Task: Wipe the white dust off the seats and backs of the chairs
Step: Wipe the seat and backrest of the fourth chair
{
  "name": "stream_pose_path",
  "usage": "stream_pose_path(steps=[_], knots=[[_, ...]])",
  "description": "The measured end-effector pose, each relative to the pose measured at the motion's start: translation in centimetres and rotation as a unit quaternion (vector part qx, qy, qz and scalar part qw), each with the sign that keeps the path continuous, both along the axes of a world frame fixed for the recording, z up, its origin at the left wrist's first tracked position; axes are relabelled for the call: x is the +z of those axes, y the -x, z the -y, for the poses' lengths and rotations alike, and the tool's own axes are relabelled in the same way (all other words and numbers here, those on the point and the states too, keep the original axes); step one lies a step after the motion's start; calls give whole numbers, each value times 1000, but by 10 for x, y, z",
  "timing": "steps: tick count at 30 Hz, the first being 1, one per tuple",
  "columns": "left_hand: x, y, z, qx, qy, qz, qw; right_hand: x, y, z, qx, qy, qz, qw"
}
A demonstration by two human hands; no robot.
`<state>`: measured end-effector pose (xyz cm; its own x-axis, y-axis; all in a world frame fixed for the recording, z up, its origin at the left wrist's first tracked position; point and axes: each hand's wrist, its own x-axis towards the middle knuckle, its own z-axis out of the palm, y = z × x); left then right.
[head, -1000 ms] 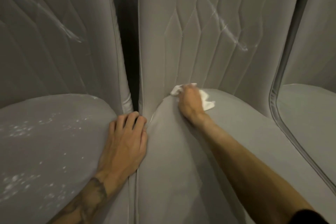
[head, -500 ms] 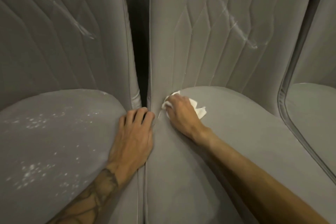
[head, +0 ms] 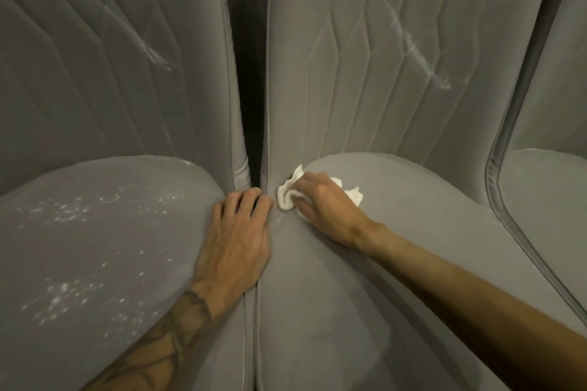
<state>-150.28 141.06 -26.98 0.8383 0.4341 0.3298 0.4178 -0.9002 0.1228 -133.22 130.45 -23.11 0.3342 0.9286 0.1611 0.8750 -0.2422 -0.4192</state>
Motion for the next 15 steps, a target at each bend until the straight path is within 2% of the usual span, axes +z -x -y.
stream_pose_path(steps=[2,4,8,9,13,15], knots=[[0,0,0,-2,8,-1,1000,-1,-2,-10,-71,-31,-8,997],[0,0,0,-4,14,4,1000,-7,17,-12,-91,-42,-15,995],[0,0,-2,-18,20,19,999,-9,41,19,60,-6,-36,998],[1,0,-2,-19,25,19,999,-5,36,21,71,0,-32,997],[3,2,-2,-19,54,23,998,2,22,2,-62,-41,-21,997],[3,3,-3,-19,71,39,997,-4,39,2,-63,-49,-12,997]])
